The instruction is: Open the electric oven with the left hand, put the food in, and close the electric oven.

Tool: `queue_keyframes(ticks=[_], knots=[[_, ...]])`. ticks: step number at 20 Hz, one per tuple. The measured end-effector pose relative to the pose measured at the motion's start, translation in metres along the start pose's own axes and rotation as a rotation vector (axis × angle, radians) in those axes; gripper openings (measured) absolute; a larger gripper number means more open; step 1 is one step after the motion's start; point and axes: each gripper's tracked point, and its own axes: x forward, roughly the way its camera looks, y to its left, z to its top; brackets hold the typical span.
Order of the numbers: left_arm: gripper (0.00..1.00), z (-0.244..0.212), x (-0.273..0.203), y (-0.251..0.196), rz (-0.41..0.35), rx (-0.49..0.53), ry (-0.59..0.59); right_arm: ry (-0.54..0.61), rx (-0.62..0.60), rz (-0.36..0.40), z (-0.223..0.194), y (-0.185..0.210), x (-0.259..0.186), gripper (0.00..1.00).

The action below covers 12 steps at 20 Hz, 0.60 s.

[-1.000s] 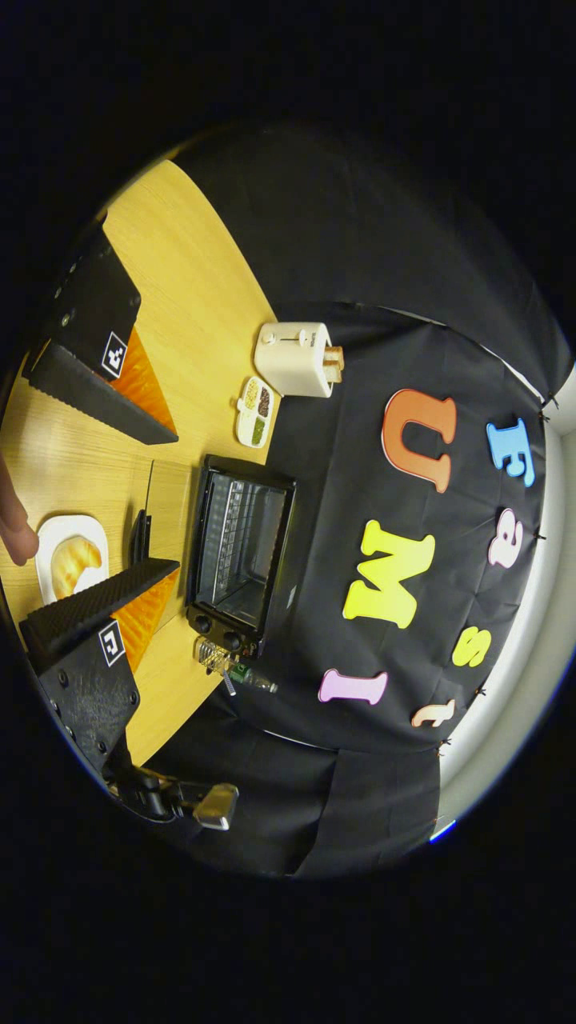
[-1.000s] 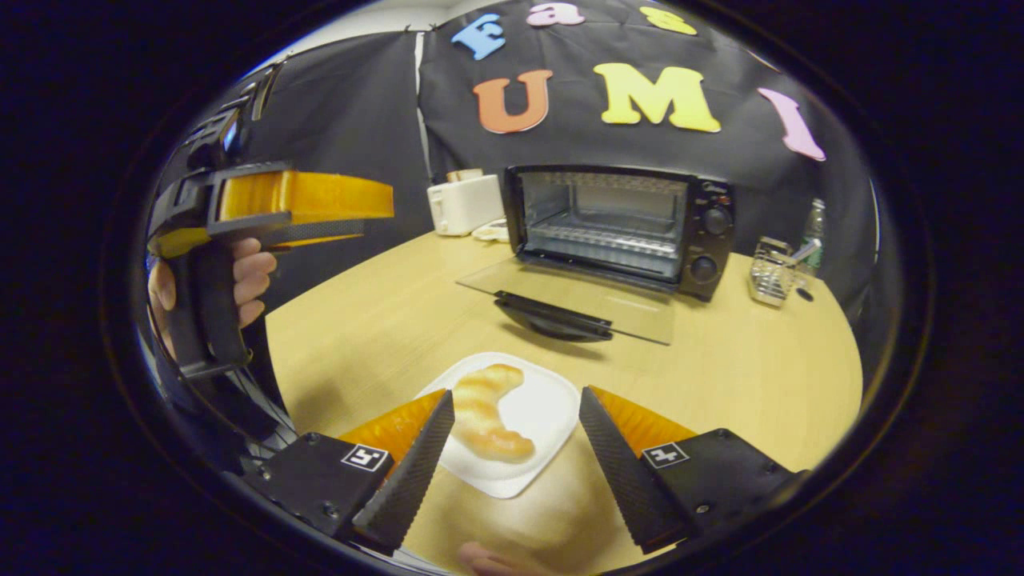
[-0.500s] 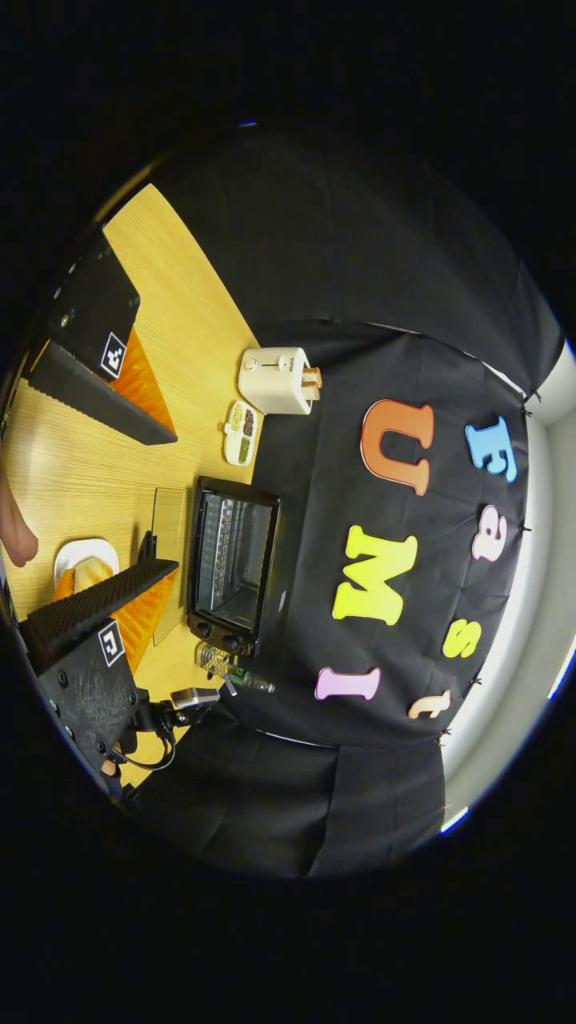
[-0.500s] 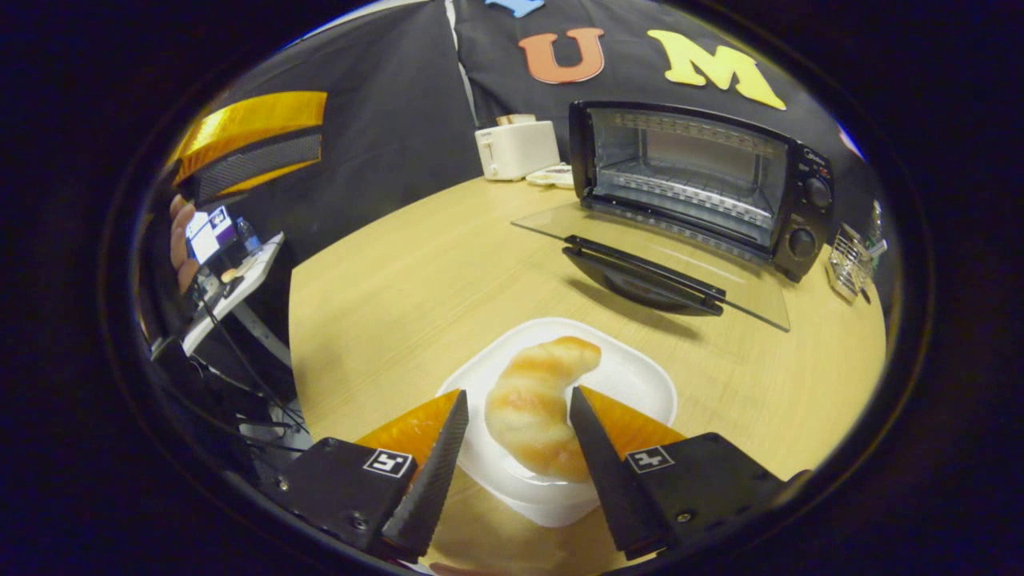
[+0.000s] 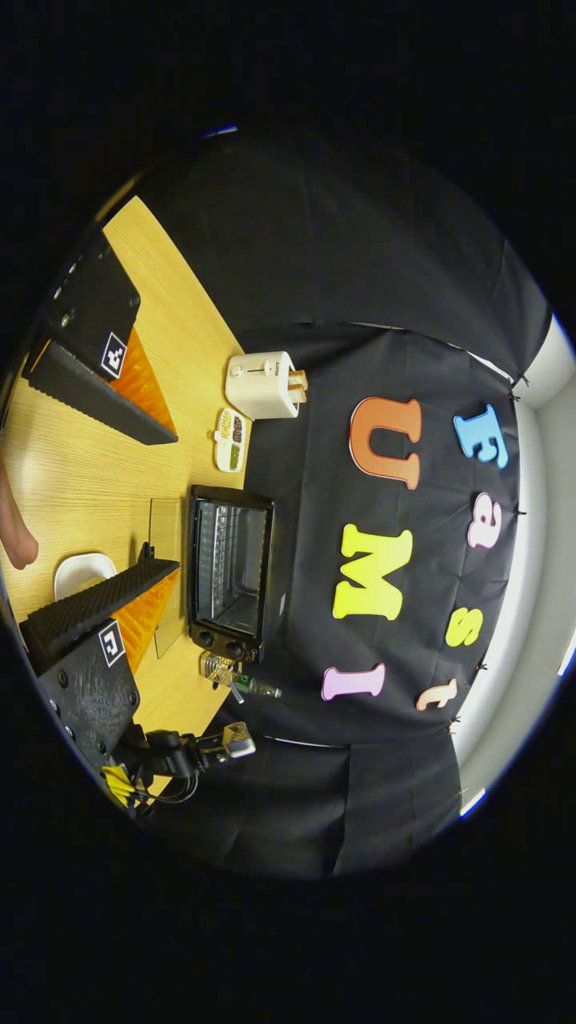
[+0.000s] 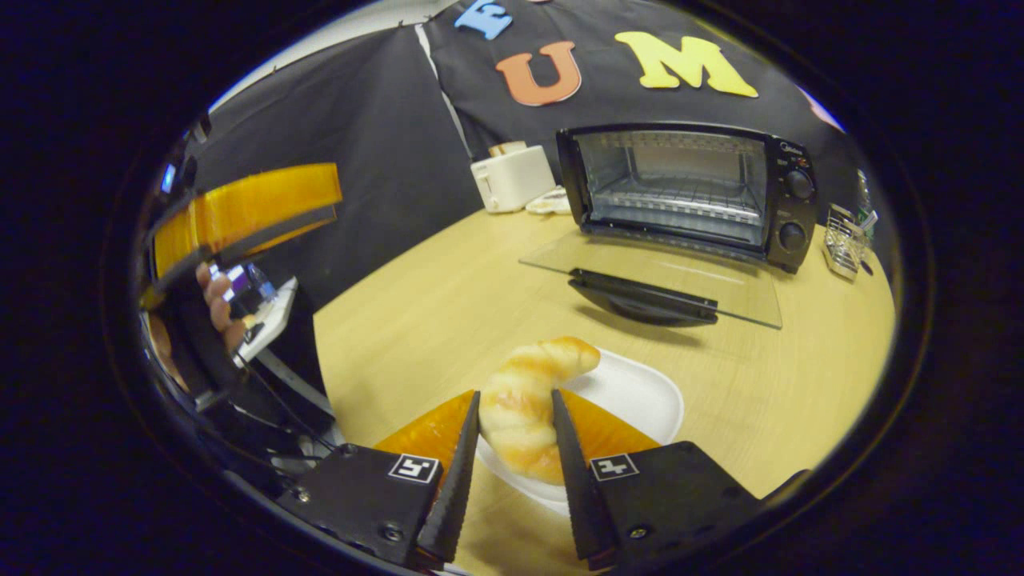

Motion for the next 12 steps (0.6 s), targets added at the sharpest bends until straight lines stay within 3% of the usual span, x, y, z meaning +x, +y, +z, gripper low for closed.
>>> queue_keyframes(ticks=[3,7,10,12], knots=[[0.94,0.008,0.000,0.003,0.003,-0.012,-0.036,-0.146,0.099,0.017,0.057,0.001,-0.003,0.55],[0.94,0.009,-0.001,0.005,-0.010,-0.012,-0.042,-0.254,0.293,0.035,0.106,-0.016,0.013,0.55],[0.94,0.007,0.004,0.008,-0.003,-0.013,-0.040,-0.403,0.474,-0.012,0.147,-0.049,0.028,0.54],[0.94,0.001,0.007,0.012,-0.001,-0.022,-0.014,-0.488,0.550,-0.082,0.168,-0.081,0.043,0.54]])
